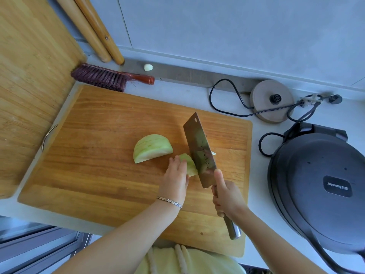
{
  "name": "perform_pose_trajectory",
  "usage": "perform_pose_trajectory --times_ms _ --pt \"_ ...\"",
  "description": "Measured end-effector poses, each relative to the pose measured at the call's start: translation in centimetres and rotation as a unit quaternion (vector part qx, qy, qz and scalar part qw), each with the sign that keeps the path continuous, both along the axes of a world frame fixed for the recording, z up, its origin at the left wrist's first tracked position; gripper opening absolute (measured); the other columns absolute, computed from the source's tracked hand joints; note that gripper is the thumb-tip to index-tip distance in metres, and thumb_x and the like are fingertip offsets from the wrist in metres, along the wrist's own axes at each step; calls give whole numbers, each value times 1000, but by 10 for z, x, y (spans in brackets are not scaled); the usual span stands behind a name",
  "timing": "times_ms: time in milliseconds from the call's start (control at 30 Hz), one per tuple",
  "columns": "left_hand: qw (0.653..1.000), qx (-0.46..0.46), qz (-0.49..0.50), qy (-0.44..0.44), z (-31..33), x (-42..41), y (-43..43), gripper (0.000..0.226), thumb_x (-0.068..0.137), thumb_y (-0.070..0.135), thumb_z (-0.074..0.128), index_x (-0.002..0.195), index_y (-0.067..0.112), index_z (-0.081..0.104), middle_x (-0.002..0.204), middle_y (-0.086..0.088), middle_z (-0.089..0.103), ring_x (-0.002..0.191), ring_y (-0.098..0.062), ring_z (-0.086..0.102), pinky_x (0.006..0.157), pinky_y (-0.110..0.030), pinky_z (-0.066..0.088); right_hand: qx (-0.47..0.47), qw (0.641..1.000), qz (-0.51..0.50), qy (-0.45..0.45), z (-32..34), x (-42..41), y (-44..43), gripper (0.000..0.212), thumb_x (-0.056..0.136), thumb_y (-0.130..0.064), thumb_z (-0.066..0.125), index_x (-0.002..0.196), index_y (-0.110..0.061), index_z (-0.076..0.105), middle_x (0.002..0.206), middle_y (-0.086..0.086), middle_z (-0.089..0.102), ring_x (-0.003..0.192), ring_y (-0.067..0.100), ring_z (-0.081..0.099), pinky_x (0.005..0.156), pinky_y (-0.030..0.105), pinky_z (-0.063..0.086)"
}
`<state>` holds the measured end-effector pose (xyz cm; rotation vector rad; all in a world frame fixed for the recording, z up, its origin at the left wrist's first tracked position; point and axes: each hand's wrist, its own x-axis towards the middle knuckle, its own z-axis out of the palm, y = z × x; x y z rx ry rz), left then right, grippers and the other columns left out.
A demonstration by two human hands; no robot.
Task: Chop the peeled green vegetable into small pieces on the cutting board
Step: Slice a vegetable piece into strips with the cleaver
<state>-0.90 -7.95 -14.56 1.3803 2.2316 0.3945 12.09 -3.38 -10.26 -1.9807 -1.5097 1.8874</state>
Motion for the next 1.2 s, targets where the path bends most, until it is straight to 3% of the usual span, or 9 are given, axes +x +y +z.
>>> perform_pose_trajectory --times_ms 233,367,433,500,600,667,767,933,1200 --pt "998 -3 -36 51 16 -15 4 46 86 28 58 129 16 45 135 -3 46 122 -19 47 92 -31 45 72 996 56 -9 20 21 3 55 89 -60 31 58 -14 34 42 -8 33 37 11 29 45 23 28" --pt "938 337 13 75 49 -35 11 24 80 14 59 104 13 58 103 -6 59 92 -21 58 78 -31 50 182 967 151 -96 33 34 11 53 90 -56 34 59 -14 29 55 1 34 51 15 30 53 28 27" --pt "906 414 -37 75 75 -47 18 18 81 13 55 98 10 61 99 -5 56 89 -18 52 82 -25 43 211 945 212 -135 40 40 16 54 90 -56 37 57 -15 29 51 -3 33 47 13 30 50 25 27" --pt "925 352 -129 62 102 -56 34 21 83 23 54 95 9 65 97 -5 62 90 -16 55 84 -25 45 238 912 283 -180 43 44 20 50 89 -59 37 57 -21 32 51 -6 37 47 11 34 46 22 26" --pt "963 42 -266 6 115 -56 66 44 82 48 53 119 24 55 127 6 53 119 -11 47 102 -31 40 254 865 366 -229 44 44 24 42 88 -65 33 69 -28 41 58 -9 45 58 12 48 49 21 34" --pt "922 -108 -368 47 102 -50 85 64 81 58 50 137 32 33 150 8 26 140 -14 17 113 -39 19 255 850 395 -239 44 42 26 40 88 -67 31 80 -30 43 62 -12 45 68 16 51 58 25 40" --pt "867 -220 -442 68 72 -43 102 86 75 74 41 144 38 2 154 7 -12 140 -16 -19 114 -46 -4 265 828 427 -247 45 43 30 41 89 -67 29 86 -28 41 62 -12 40 71 16 47 62 26 37" --pt "848 -246 -461 88 40 -35 111 85 73 80 27 140 43 -10 150 6 -27 135 -14 -32 115 -46 -12 269 803 457 -270 42 53 39 53 89 -67 27 100 -22 52 76 -7 51 74 19 53 62 26 37" --pt "863 -229 -437 106 13 -27 122 67 85 69 21 141 44 -7 150 2 -28 136 -17 -30 113 -46 -13 269 791 485 -259 42 56 44 47 89 -67 26 87 -22 38 60 -9 34 70 19 45 51 25 29"
